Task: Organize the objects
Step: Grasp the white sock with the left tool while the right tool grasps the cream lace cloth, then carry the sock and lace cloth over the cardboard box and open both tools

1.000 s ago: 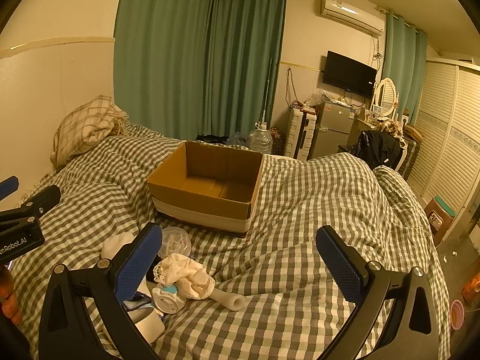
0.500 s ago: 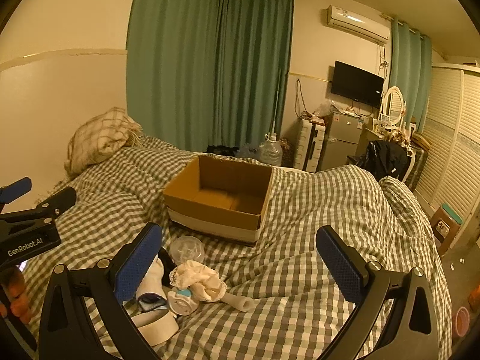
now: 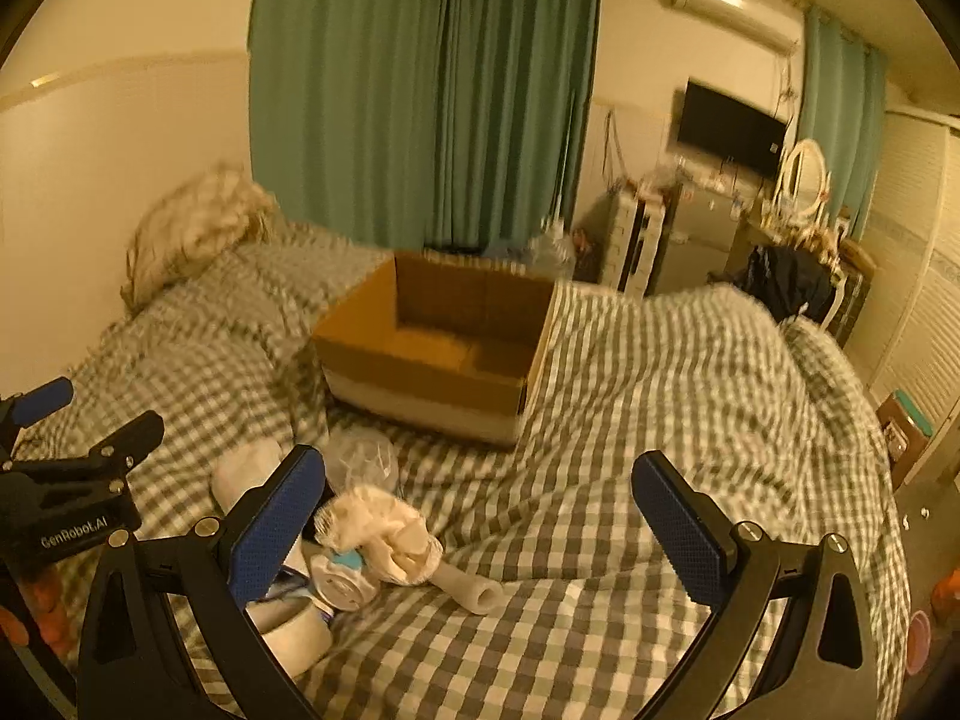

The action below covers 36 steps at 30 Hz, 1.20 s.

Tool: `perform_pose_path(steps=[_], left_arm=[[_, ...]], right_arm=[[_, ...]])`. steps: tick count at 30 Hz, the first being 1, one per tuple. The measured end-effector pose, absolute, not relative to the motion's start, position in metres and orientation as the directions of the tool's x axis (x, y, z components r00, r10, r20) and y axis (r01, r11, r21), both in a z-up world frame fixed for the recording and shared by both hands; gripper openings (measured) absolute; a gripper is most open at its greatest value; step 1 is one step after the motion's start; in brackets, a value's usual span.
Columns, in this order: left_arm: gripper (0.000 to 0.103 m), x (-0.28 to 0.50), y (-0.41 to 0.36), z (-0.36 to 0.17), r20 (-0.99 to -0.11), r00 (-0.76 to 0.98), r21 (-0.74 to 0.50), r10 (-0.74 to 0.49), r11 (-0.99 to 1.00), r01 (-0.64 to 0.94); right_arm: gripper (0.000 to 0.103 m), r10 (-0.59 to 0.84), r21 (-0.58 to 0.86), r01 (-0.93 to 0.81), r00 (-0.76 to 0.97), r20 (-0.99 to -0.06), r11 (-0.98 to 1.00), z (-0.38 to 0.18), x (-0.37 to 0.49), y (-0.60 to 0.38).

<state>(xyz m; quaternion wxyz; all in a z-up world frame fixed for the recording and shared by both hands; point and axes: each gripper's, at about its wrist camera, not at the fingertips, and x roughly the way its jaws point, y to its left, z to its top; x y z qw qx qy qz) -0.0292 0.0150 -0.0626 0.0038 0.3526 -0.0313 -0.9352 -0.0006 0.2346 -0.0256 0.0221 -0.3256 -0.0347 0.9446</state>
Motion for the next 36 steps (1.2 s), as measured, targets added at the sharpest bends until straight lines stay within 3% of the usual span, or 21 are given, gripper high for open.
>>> perform_pose_path(steps=[8, 14, 17, 19, 20, 22, 24, 27, 36], left_arm=[[0.103, -0.065, 0.033, -0.120, -0.799, -0.601, 0.031, 0.020, -0.997, -0.074], [0.103, -0.090, 0.039, -0.151, -0.858, -0.513, 0.010, 0.043, -0.995, -0.100], [0.100, -0.091, 0.044, -0.155, -0.858, -0.508, -0.011, 0.083, -0.990, -0.143], [0.082, -0.089, 0.048, -0.155, -0.857, -0.496, -0.052, 0.140, -0.981, -0.186], [0.076, -0.087, 0.051, -0.154, -0.855, -0.492, -0.068, 0.166, -0.975, -0.210], [0.070, -0.085, 0.054, -0.152, -0.847, -0.506, -0.050, 0.161, -0.973, -0.226], [0.062, -0.081, 0.054, -0.145, -0.832, -0.530, -0.048, 0.165, -0.972, -0.229], [0.056, -0.073, 0.051, -0.130, -0.810, -0.563, -0.042, 0.165, -0.973, -0.225], [0.055, -0.074, 0.038, -0.065, -0.719, -0.670, -0.036, 0.185, -0.973, -0.230]], right_arm=[[0.102, 0.022, -0.084, 0.056, -0.692, -0.721, -0.995, -0.070, -0.039, 0.229], [0.087, -0.043, -0.040, 0.133, -0.569, -0.821, -0.990, -0.107, -0.063, 0.220], [0.065, -0.062, -0.016, 0.151, -0.493, -0.868, -0.988, -0.127, -0.071, 0.218], [0.042, -0.079, 0.004, 0.162, -0.462, -0.883, -0.987, -0.134, -0.075, 0.218], [0.036, -0.088, 0.009, 0.170, -0.460, -0.883, -0.985, -0.134, -0.074, 0.217], [0.016, -0.105, 0.016, 0.189, -0.470, -0.876, -0.982, -0.131, -0.071, 0.214], [0.010, -0.108, 0.012, 0.197, -0.485, -0.868, -0.980, -0.128, -0.067, 0.213], [0.008, -0.102, -0.003, 0.196, -0.526, -0.844, -0.981, -0.113, -0.058, 0.212], [0.008, -0.069, -0.066, 0.176, -0.661, -0.747, -0.982, -0.051, -0.041, 0.213]])
